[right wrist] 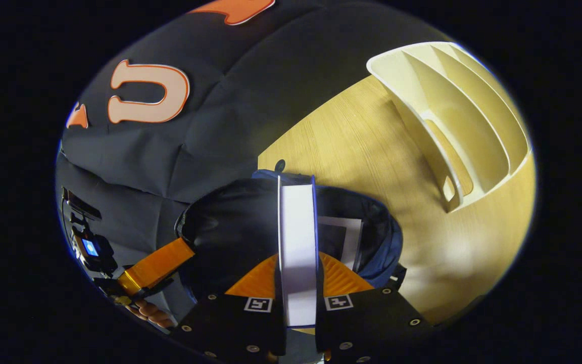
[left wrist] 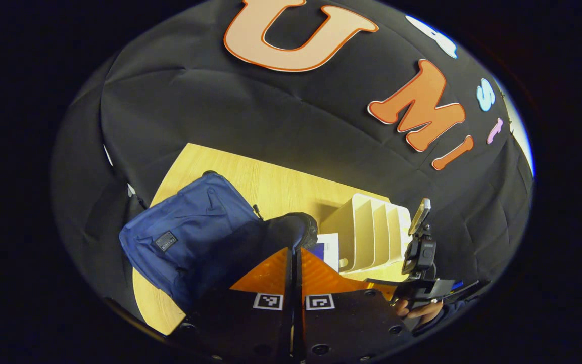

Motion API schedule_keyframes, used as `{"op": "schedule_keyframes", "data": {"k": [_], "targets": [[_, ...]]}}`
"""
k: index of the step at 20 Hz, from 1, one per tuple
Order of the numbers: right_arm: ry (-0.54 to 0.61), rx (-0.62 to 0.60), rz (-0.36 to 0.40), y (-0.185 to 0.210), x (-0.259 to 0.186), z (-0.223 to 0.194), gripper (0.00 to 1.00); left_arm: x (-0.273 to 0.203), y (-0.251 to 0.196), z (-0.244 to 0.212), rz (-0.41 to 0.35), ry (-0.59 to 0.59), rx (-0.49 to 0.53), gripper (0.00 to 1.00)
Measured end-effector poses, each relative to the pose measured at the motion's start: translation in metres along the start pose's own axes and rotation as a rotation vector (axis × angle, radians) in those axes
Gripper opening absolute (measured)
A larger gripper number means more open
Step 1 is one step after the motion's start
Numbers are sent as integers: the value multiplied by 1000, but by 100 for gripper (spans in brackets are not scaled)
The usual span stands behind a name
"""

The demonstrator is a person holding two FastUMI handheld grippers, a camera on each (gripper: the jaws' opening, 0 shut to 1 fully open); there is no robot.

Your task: Open the schoolbag, grab two books from the bookshelf and put them into the schoolbag.

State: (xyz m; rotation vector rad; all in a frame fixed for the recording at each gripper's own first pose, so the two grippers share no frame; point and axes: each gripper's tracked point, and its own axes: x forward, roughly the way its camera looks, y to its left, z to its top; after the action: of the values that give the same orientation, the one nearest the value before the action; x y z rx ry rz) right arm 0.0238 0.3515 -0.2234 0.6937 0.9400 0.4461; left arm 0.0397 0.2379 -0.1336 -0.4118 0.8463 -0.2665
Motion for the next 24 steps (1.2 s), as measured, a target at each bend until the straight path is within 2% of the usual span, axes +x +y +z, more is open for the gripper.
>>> {"op": "schedule_keyframes", "data": {"k": [6, 15, 24], "targets": [[13, 41, 62, 6, 25, -26, 25, 2, -10, -7, -22, 31, 36, 2], [12, 50, 118, 11, 52, -38, 26, 12, -23, -25, -73, 98, 109, 2], [38, 60, 119, 9, 83, -47, 29, 13, -24, -28, -109, 106, 89, 2]]}}
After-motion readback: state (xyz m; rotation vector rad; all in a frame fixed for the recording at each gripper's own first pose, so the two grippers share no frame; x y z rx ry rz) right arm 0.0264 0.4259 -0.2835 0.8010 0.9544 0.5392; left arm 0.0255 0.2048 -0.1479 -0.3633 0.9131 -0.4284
